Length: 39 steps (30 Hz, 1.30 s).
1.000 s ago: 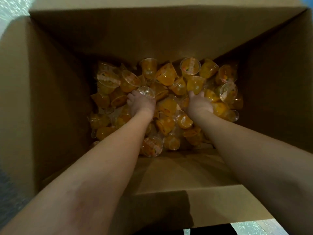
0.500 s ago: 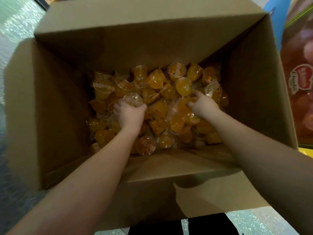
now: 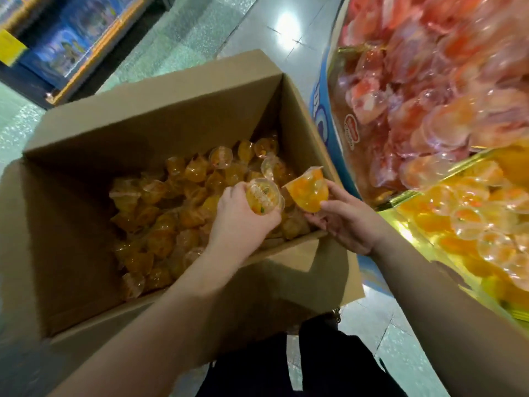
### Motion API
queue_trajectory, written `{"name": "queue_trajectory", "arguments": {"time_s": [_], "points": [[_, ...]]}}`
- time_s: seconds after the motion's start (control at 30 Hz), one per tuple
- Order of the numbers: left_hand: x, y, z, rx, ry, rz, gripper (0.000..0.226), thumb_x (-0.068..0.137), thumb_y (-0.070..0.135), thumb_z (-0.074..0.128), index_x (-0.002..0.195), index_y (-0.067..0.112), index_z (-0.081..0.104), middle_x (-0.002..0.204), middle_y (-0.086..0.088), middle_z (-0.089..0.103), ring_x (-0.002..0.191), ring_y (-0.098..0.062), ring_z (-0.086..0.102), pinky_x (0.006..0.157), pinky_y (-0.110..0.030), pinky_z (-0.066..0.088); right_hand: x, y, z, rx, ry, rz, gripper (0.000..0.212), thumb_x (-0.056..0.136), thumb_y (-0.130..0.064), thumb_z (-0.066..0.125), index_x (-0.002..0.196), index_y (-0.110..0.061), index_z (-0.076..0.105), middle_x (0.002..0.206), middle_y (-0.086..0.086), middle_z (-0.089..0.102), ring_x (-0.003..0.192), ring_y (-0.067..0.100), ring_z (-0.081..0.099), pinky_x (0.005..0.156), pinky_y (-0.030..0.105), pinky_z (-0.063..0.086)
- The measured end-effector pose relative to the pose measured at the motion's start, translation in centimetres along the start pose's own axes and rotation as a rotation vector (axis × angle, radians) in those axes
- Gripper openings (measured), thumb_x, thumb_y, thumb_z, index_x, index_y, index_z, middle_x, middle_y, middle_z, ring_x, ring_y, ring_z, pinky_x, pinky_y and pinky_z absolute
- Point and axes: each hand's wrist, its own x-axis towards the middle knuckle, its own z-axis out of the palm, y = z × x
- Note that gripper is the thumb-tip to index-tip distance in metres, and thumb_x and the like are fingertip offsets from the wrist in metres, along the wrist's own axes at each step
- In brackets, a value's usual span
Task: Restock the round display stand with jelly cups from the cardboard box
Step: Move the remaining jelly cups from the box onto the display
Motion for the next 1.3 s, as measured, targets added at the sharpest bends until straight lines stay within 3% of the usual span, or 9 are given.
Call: {"name": "queue_trajectory", "arguments": {"time_s": [0.07,0.13,0.3,0.47,0.57,0.7,0.8,0.9,1.3], "points": [[-1.1,2.9,1.4,0.042,-0.034,0.048,0.086,0.083,0.048,0.072,0.152,0.025,0.025,0.144,0.003,0.036,0.132,-0.017,0.040,0.106,-0.038,0.045,-3.0,-1.1,-1.2,-0.049,0.057,-0.035,0.061,0.075,-0.006,0.075,0.130,-0.021,0.052,0.114,0.009,0.066,0.097,0.021,0.070,0.084,0.031,0.058],[-2.1,5.8,3.0,0.067,-0.057,0.084,0.087,0.083,0.048,0.073,0.152,0.025,0.025,0.145,0.004,0.036,0.132,-0.016,0.040,0.106,-0.037,0.045,-5.7,-1.9,-2.9,-0.175,0.109,-0.085,0.067,0.070,-0.010,0.077,0.131,-0.020,0.051,0.117,0.009,0.065,0.097,0.020,0.069,0.077,0.029,0.057],[-4.4,12.4,7.8,0.192,-0.099,0.216,0.087,0.079,0.050,0.075,0.149,0.023,0.031,0.137,0.005,0.038,0.130,-0.014,0.039,0.096,-0.025,0.035,-12.1,-3.1,-8.3,-0.538,0.294,-0.144,0.065,0.070,-0.033,0.082,0.122,-0.047,0.046,0.122,-0.015,0.066,0.118,0.007,0.060,0.108,0.037,0.043],[-5.8,17.7,12.5,0.299,-0.200,0.383,0.081,0.078,0.052,0.071,0.144,0.021,0.036,0.128,0.003,0.041,0.126,-0.018,0.039,0.102,-0.032,0.037,-17.4,-2.4,-13.8,-0.573,0.439,-0.141,0.074,0.068,-0.053,0.080,0.129,-0.052,0.038,0.130,-0.017,0.059,0.118,0.006,0.058,0.108,0.038,0.041],[-6.0,19.8,15.6,0.359,-0.266,0.465,0.074,0.075,0.056,0.069,0.136,0.024,0.042,0.126,0.003,0.044,0.123,-0.021,0.043,0.103,-0.041,0.044,-19.5,-1.4,-16.8,-0.527,0.515,-0.158,0.069,0.072,-0.052,0.081,0.124,-0.058,0.037,0.133,-0.014,0.057,0.122,0.008,0.055,0.111,0.038,0.039],[-5.4,22.0,19.4,0.498,-0.322,0.545,0.078,0.079,0.053,0.068,0.142,0.019,0.040,0.137,-0.002,0.043,0.130,-0.024,0.040,0.106,-0.042,0.041,-20.4,0.2,-20.0,-0.544,0.630,-0.182,0.072,0.078,-0.044,0.079,0.137,-0.035,0.038,0.128,-0.012,0.058,0.113,0.007,0.057,0.103,0.031,0.041],[-4.1,23.3,21.7,0.653,-0.321,0.575,0.085,0.079,0.055,0.066,0.147,0.015,0.034,0.144,-0.007,0.041,0.133,-0.028,0.039,0.105,-0.043,0.039,-20.0,1.7,-22.1,-0.544,0.762,-0.201,0.075,0.077,-0.042,0.080,0.138,-0.027,0.040,0.122,-0.005,0.062,0.107,0.014,0.062,0.099,0.037,0.047],[-2.2,24.0,23.3,0.761,-0.310,0.595,0.084,0.078,0.052,0.067,0.145,0.013,0.036,0.142,-0.008,0.037,0.131,-0.030,0.039,0.102,-0.045,0.041,-19.2,2.8,-23.8,-0.602,0.838,-0.212,0.077,0.079,-0.033,0.081,0.142,-0.019,0.038,0.119,-0.004,0.057,0.105,0.017,0.058,0.088,0.030,0.045],[0.1,24.4,26.2,1.033,-0.359,0.725,0.080,0.078,0.049,0.070,0.140,0.008,0.041,0.134,-0.010,0.038,0.124,-0.028,0.041,0.101,-0.042,0.043,-16.6,3.9,-26.3,-0.964,0.716,-0.207,0.083,0.080,-0.030,0.082,0.146,-0.006,0.037,0.142,0.014,0.047,0.128,0.026,0.047,0.095,0.020,0.032]]}}
